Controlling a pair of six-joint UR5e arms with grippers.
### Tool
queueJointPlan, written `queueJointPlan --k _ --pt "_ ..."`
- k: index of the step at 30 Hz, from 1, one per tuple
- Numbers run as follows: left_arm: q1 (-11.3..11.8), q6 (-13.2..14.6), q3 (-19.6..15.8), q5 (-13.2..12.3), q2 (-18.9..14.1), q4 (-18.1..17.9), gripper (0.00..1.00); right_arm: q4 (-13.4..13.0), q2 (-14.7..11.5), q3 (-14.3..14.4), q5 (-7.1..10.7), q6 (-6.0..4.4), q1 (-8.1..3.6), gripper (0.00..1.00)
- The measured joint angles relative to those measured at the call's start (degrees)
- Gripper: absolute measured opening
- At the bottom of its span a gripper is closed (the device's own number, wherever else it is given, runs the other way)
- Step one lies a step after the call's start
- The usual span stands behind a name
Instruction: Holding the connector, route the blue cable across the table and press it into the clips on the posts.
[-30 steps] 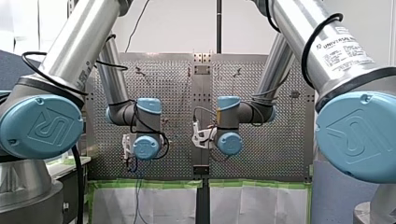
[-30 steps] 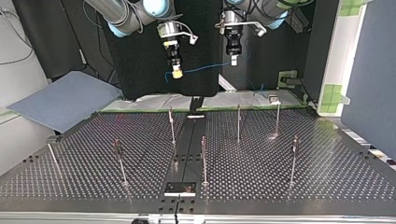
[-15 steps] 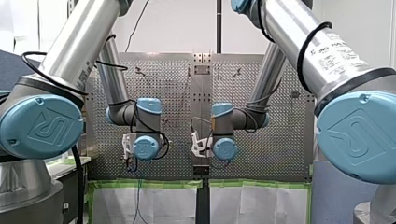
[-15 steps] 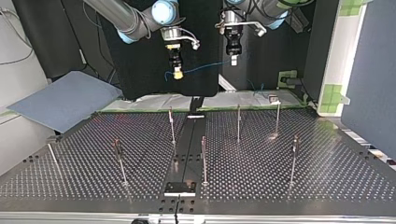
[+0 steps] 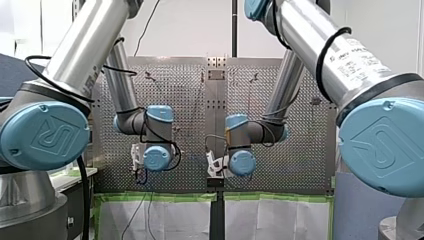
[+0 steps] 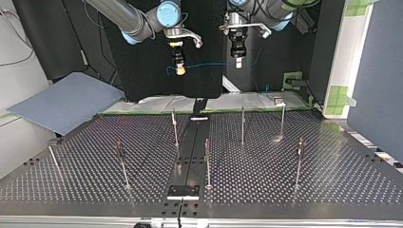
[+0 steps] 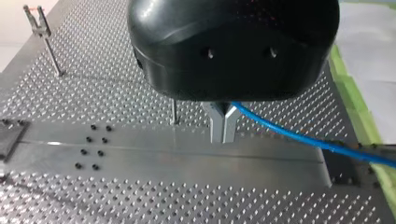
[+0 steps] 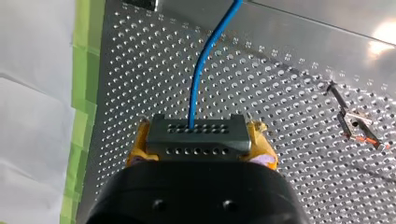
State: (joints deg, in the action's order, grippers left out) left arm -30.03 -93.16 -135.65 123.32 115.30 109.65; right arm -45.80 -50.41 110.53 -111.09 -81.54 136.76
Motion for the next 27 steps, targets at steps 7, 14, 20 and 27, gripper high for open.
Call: queueJointPlan --k 7,14,20,27 --pt "1.57 -0.46 1.16 -0.6 0.8 0.25 0.0 3.57 -3.21 -1.61 0.86 -2.91 0.95 0.0" --pt "3.1 -0.37 1.61 1.46 -2.4 3.6 0.0 5.29 -6.55 -3.42 4.0 -5.16 0.99 0.0" --pt "4.47 -0.07 2.08 4.23 -5.23 6.41 0.0 8.15 -9.61 -6.28 7.04 -5.41 0.88 0.0" --pt "6.02 -0.01 3.72 7.27 -8.63 9.81 0.0 11.82 -13.28 -9.94 9.04 -5.13 1.48 0.0"
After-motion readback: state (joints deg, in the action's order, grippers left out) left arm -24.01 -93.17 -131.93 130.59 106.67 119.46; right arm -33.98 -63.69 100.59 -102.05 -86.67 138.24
